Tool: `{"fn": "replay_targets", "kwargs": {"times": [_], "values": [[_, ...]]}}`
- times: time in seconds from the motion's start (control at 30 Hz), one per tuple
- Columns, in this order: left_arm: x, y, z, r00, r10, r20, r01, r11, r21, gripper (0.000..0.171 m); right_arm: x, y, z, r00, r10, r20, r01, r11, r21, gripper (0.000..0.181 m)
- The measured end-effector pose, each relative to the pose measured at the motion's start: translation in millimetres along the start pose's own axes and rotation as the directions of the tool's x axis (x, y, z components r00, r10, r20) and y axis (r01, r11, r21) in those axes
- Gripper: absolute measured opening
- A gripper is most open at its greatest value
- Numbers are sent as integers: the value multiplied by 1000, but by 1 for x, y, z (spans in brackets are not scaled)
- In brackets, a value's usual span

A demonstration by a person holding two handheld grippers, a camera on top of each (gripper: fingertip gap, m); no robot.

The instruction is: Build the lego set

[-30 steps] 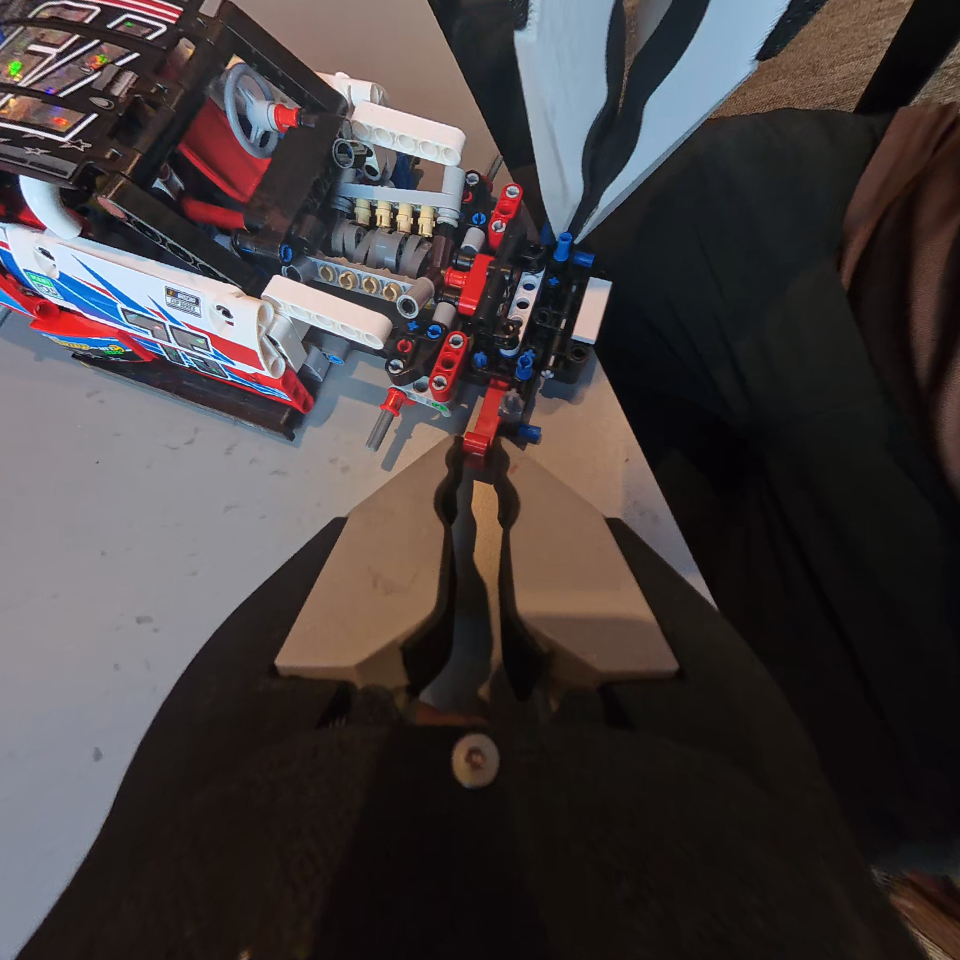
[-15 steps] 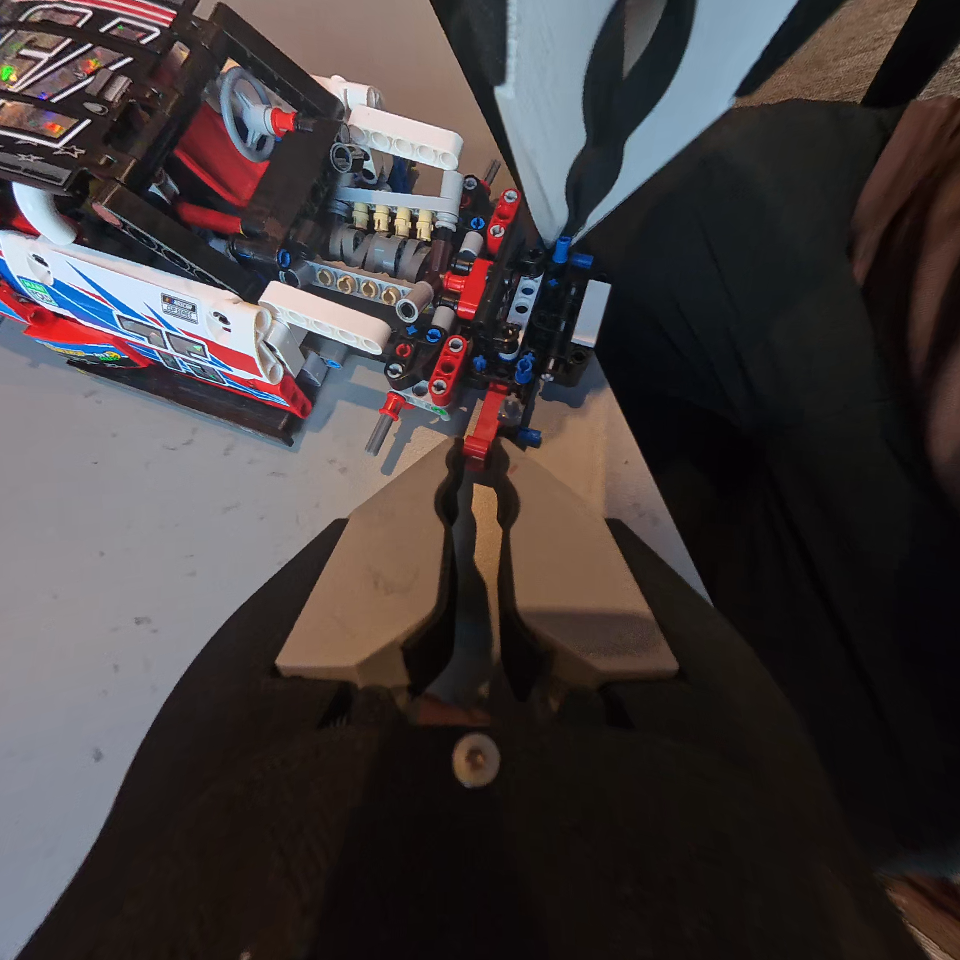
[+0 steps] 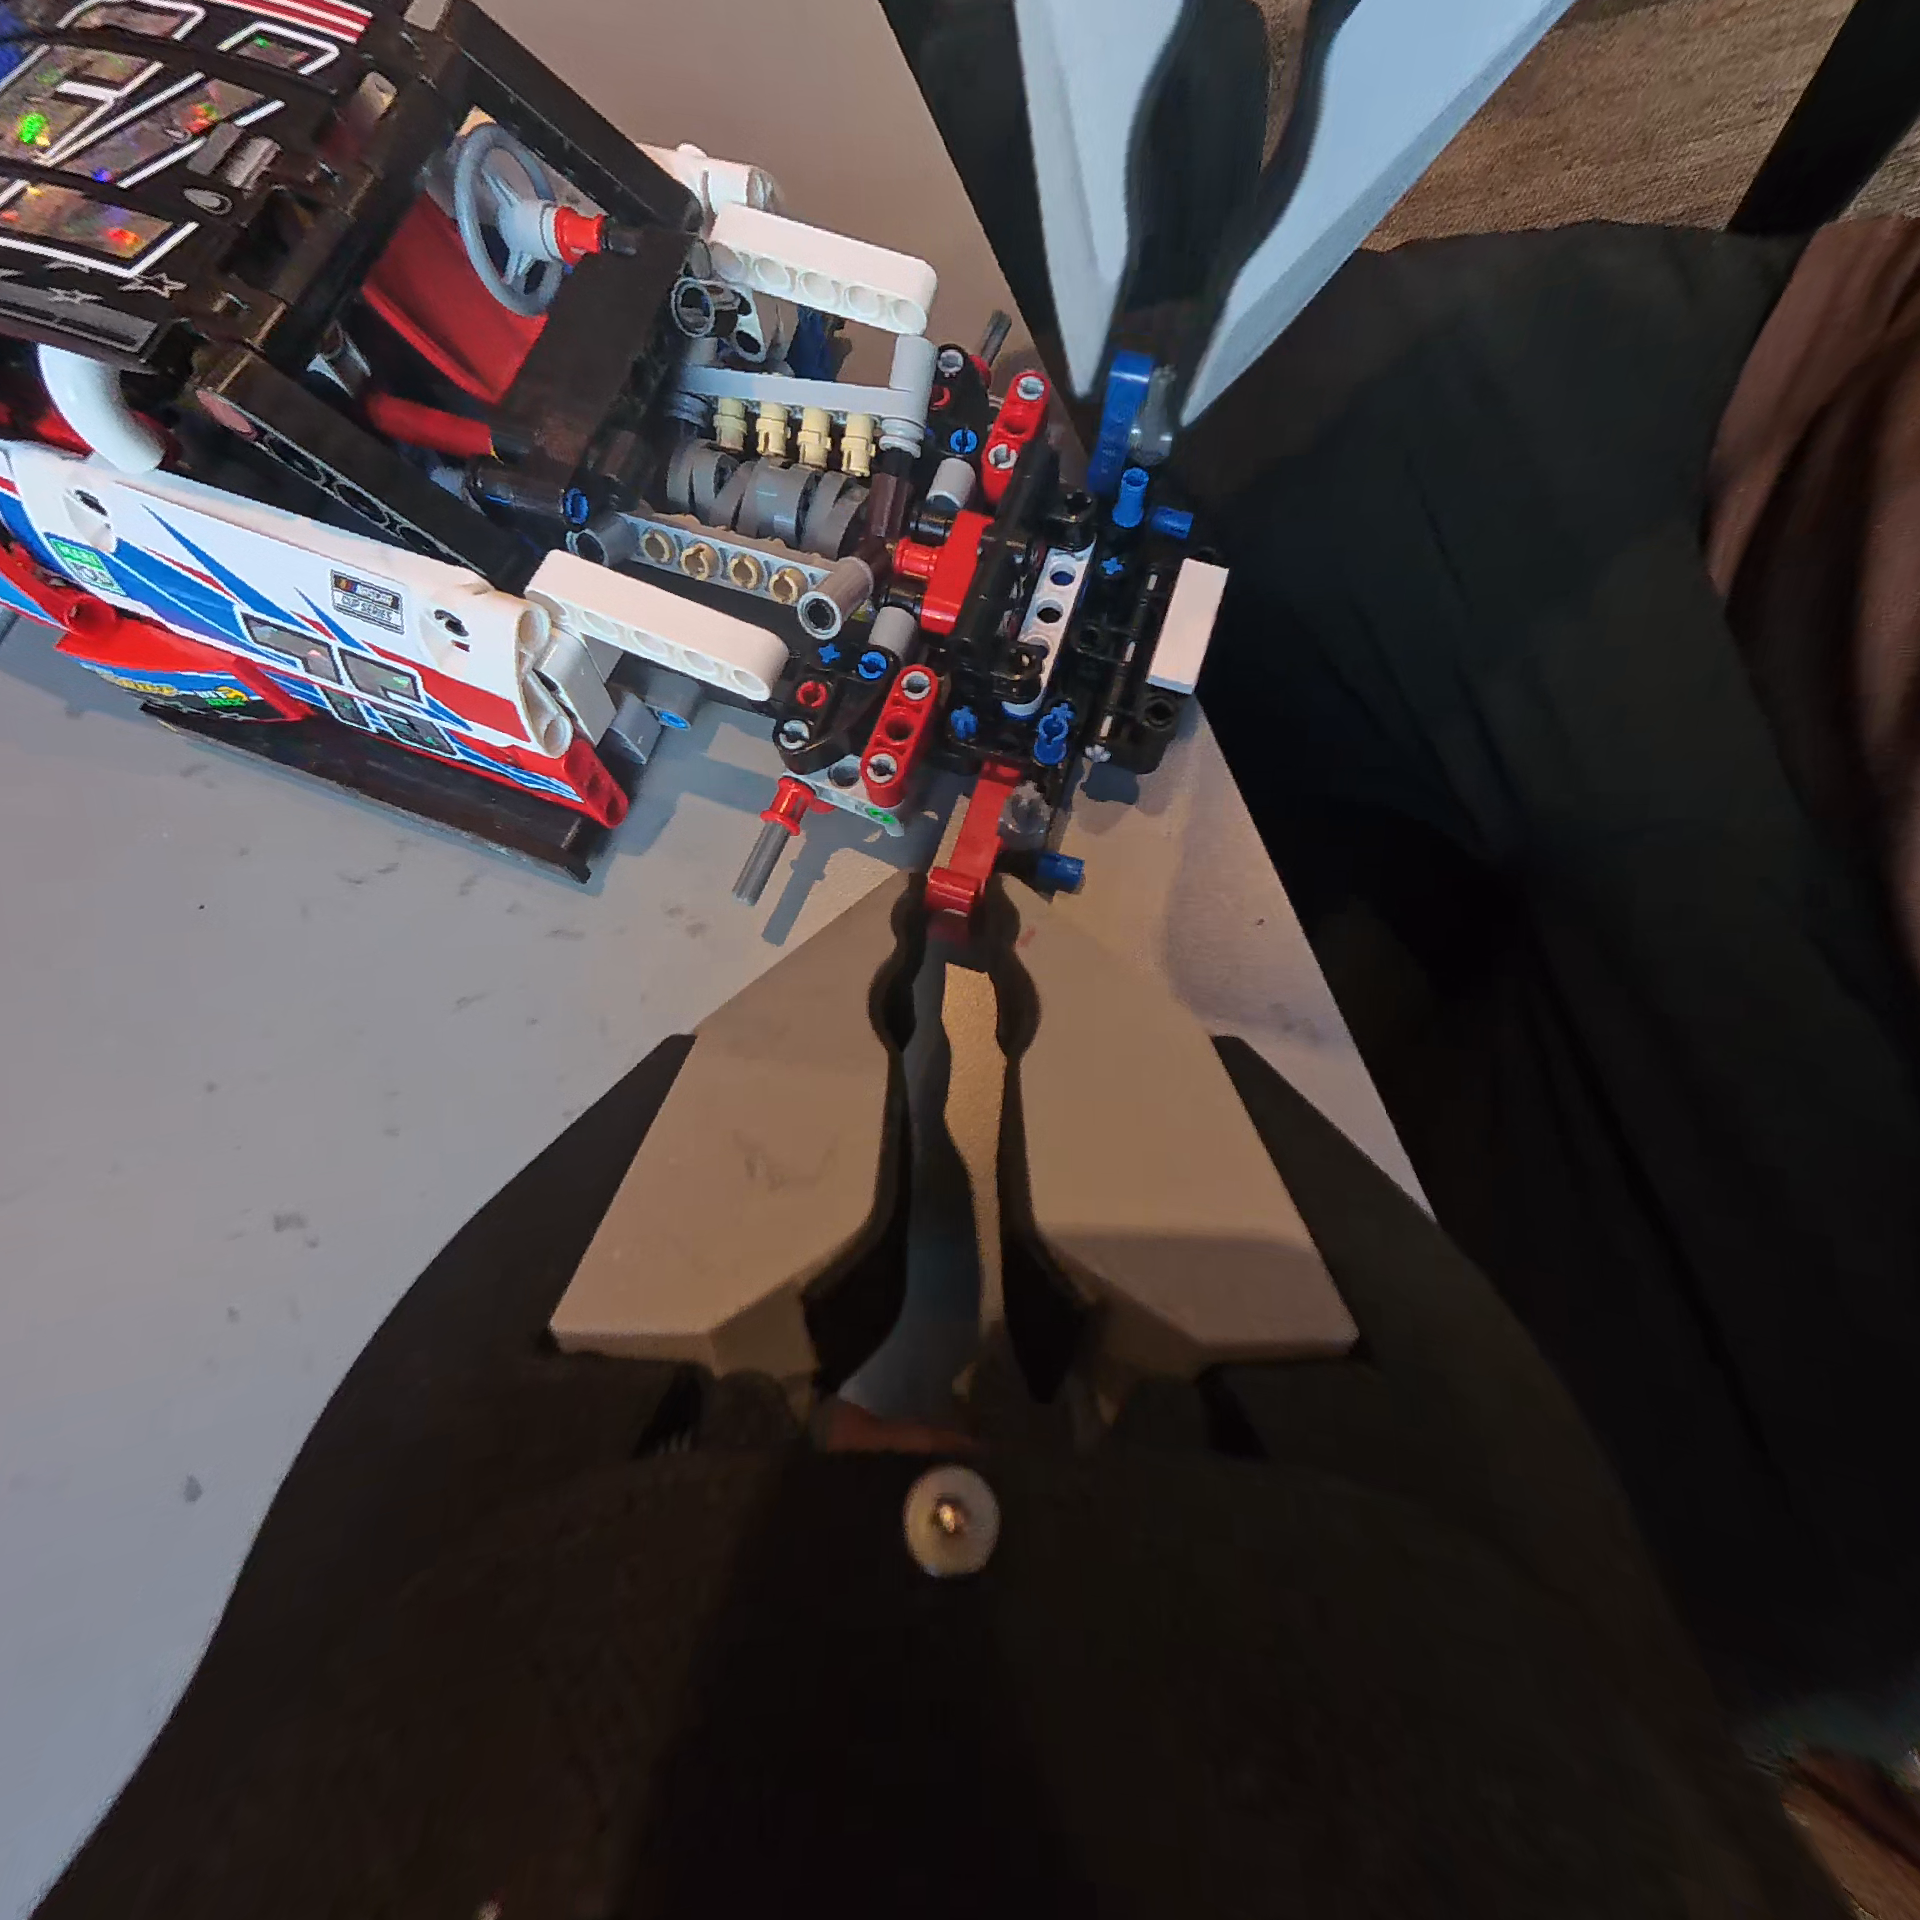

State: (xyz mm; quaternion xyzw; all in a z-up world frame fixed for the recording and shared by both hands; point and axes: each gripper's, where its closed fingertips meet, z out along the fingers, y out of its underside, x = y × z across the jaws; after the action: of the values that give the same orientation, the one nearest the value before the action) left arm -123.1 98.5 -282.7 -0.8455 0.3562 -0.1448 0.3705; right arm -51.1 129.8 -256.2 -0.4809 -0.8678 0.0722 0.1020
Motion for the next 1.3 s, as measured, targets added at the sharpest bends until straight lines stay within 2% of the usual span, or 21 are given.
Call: {"fn": "replay_targets", "kwargs": {"times": [0.17,0.27,0.43,0.63,0.93,1.17,1.23,1.3], "values": [[1,0,0,1000,-11,-11,11,1000,0,8,-6,-11,2,999,-34,13,34,999,11,19],[1,0,0,1000,-4,-5,4,1000,0,8,-5,-8,11,995,-97,-3,96,994,-46,5],[2,0,0,1000,-12,-13,12,1000,0,8,-4,-8,13,983,-180,-18,178,980,-91,4],[2,0,0,1000,-13,-12,12,1000,-3,8,-7,-9,15,977,-199,80,209,965,-157,1],[3,-1,1,1000,-15,-12,15,1000,-8,7,-6,-12,18,983,-153,99,169,970,-176,0],[3,-1,0,1000,-7,3,7,1000,-11,7,-3,-13,19,983,-176,59,184,961,-205,0],[2,-1,-1,1000,2,23,-2,1000,-7,7,-3,-12,18,984,-175,28,178,968,-180,2],[2,-1,-1,999,9,31,-9,1000,-6,7,-3,-13,17,995,-92,43,96,989,-113,3]]}}
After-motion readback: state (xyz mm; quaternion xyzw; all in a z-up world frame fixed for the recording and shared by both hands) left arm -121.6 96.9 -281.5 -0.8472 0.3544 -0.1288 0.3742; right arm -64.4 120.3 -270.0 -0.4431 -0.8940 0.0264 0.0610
